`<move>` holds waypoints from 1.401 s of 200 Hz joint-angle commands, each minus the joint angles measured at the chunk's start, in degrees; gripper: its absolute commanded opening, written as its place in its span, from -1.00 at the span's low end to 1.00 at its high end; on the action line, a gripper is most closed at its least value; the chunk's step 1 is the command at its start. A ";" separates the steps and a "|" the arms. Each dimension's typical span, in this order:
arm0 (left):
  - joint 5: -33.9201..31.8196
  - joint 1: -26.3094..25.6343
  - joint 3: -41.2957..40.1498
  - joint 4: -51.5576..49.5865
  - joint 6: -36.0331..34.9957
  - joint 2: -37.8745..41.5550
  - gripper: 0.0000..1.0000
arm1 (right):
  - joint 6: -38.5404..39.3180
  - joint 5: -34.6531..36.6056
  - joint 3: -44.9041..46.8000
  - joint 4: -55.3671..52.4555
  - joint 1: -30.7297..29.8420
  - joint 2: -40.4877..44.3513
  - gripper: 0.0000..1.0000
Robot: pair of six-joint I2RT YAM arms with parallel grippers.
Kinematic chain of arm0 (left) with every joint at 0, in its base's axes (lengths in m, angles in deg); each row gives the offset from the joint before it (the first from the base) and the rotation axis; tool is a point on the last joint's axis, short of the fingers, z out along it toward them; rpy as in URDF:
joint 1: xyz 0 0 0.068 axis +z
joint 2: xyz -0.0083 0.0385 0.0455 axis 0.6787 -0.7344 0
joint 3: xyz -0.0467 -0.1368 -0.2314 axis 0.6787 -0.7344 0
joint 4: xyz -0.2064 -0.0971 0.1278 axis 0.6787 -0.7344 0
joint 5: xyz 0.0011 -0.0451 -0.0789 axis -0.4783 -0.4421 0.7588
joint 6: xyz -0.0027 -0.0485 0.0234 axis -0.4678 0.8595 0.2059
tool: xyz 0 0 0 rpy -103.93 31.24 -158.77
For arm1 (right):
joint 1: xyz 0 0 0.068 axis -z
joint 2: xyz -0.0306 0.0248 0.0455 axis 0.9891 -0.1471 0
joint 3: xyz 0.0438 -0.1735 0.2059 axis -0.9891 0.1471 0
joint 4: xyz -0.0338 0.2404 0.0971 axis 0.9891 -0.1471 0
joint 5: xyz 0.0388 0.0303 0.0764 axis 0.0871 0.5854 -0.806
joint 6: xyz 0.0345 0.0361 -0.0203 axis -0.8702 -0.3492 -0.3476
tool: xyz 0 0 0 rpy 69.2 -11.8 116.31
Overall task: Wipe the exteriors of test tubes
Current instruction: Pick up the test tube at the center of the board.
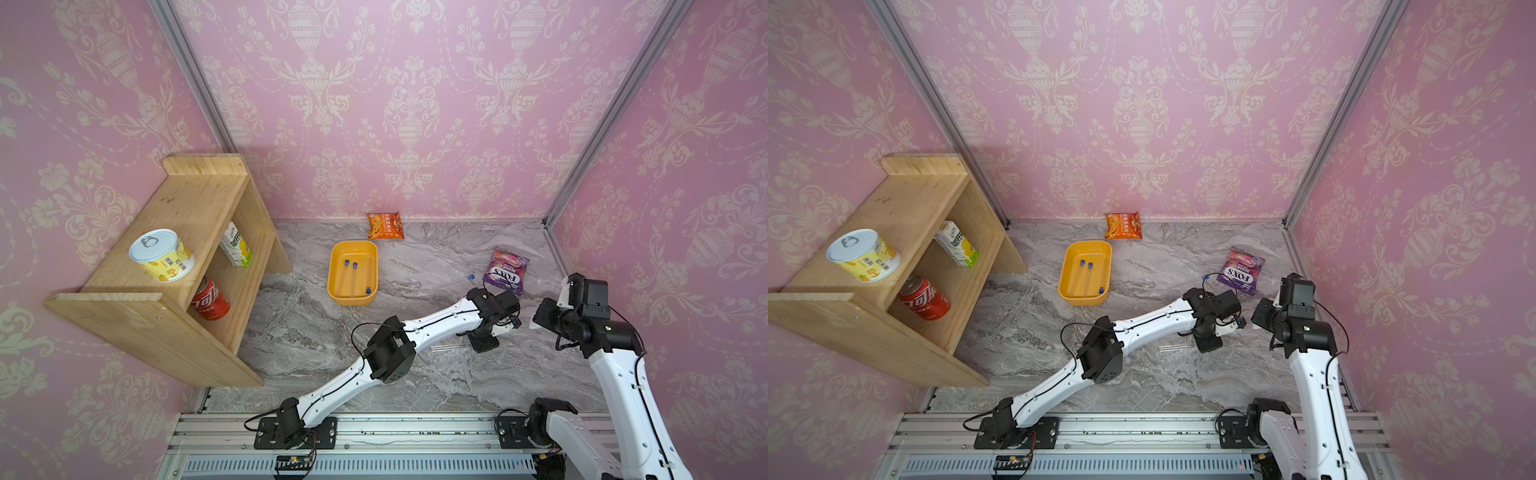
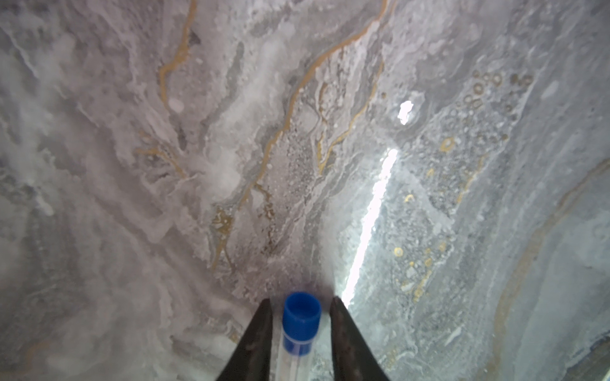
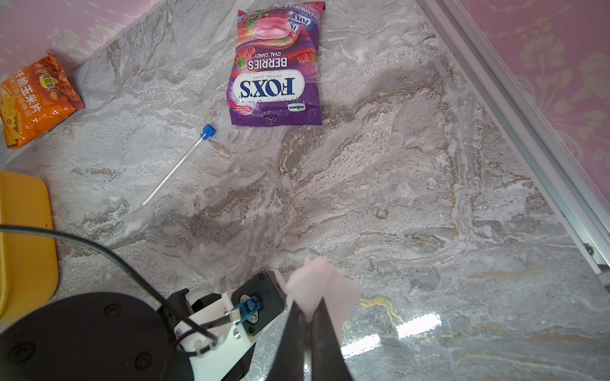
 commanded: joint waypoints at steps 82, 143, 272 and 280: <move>-0.50 -0.02 2.46 -4.39 -1.47 -2.00 -0.51 | 0.21 0.03 1.09 0.46 0.41 0.23 -1.00; -0.88 -0.02 2.49 -3.91 -1.34 -2.01 -0.57 | 0.21 -0.12 1.18 0.47 0.40 0.38 -1.00; -3.31 2.67 2.84 -5.31 -0.78 2.37 -0.66 | 0.21 -1.09 1.26 0.76 0.39 0.33 -1.00; -3.31 2.79 2.84 -5.44 -0.77 2.62 -0.65 | 0.21 -1.20 1.26 0.80 0.41 0.39 -1.00</move>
